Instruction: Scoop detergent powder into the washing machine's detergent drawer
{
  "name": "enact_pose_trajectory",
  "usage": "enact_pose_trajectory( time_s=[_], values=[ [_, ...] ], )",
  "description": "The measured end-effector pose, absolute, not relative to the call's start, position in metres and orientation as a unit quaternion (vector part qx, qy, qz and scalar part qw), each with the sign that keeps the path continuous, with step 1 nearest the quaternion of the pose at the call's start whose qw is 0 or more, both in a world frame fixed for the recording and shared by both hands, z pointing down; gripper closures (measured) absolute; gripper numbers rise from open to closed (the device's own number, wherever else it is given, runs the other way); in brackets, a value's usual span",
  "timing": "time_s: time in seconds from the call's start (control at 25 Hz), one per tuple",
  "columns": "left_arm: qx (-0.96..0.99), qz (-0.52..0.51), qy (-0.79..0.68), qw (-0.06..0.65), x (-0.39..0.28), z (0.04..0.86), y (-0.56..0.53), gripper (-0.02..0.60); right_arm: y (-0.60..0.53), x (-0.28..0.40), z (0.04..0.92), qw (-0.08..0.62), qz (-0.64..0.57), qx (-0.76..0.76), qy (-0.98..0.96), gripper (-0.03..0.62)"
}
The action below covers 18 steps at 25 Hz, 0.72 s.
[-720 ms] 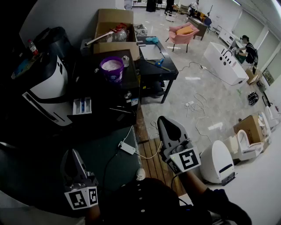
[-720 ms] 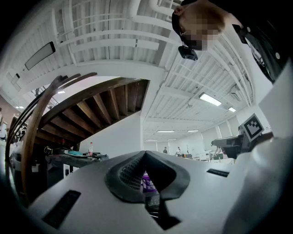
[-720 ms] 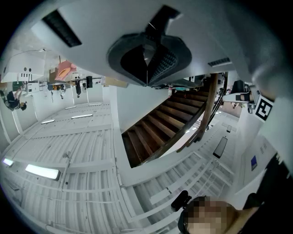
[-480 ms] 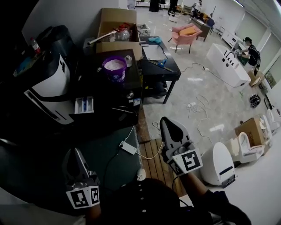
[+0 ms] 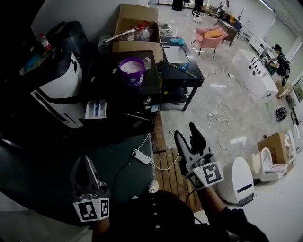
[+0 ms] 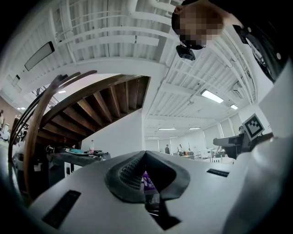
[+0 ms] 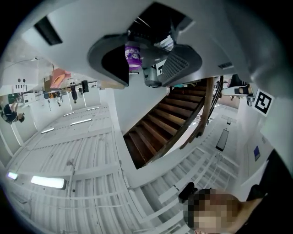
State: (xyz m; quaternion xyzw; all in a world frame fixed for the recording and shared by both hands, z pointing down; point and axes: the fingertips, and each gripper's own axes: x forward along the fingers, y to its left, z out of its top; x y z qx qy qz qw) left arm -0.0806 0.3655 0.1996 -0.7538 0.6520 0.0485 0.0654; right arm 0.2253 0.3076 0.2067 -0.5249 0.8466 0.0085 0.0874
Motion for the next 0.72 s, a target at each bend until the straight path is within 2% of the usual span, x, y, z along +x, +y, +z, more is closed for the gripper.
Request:
enact_pose_trajectory(
  time_s=[0.12,0.72],
  values=[
    [-0.749,0.043,0.658,0.065,-0.076,0.202,0.358,0.568,0.299,0.232,0.212,0.073,0.022,-0.526,0.847,0.395],
    [-0.750,0.038,0.658,0.052,-0.060,0.212,0.299,0.568,0.239,0.242,0.224,0.062,0.004,-0.521,0.852,0.408]
  ],
)
